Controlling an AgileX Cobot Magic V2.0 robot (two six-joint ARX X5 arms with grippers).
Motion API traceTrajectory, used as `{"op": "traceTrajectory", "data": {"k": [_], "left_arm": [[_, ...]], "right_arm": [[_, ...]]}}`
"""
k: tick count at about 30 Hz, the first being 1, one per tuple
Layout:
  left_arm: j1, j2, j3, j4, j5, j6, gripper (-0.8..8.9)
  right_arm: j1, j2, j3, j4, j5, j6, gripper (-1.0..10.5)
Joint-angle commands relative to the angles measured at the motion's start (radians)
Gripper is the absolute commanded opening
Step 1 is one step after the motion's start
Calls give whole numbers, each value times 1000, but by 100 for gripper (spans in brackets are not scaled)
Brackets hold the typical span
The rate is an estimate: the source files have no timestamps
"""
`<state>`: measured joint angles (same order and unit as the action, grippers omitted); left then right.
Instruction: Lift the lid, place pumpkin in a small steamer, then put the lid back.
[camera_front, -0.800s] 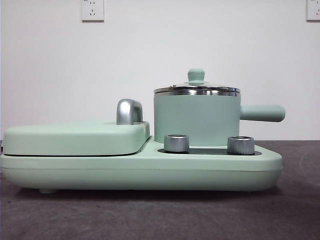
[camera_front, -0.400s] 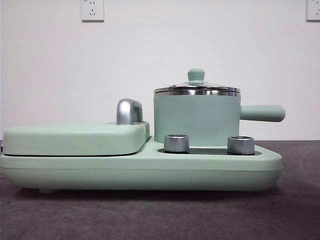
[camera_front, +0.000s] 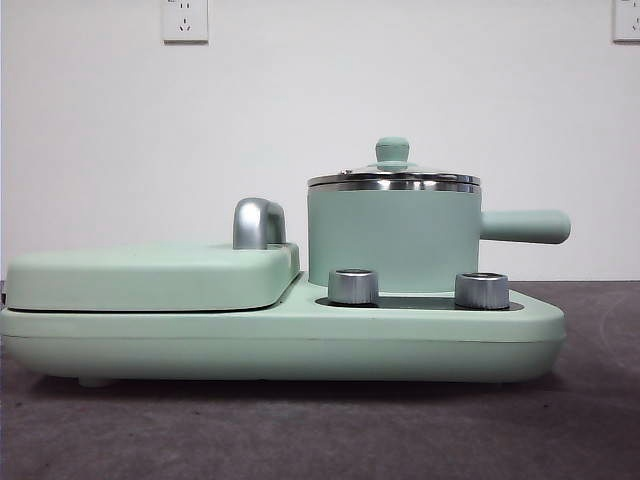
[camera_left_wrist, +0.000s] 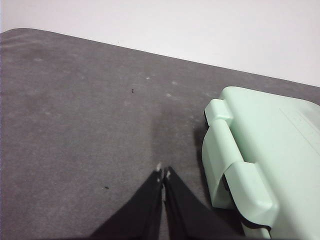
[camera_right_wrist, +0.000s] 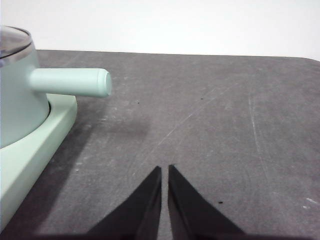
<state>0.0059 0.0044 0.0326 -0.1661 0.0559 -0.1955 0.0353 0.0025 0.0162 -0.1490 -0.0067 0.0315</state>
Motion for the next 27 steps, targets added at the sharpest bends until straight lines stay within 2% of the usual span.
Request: {"op": "traceTrajectory", "data": {"k": [1,27], "left_arm": [[0,-1,-20,9,-1,0,7],[0,-1,-20,9,-2,0,7]], "right_arm": [[1,1,-5,11,1,13,21],[1,1,-5,51,0,13,21]]}}
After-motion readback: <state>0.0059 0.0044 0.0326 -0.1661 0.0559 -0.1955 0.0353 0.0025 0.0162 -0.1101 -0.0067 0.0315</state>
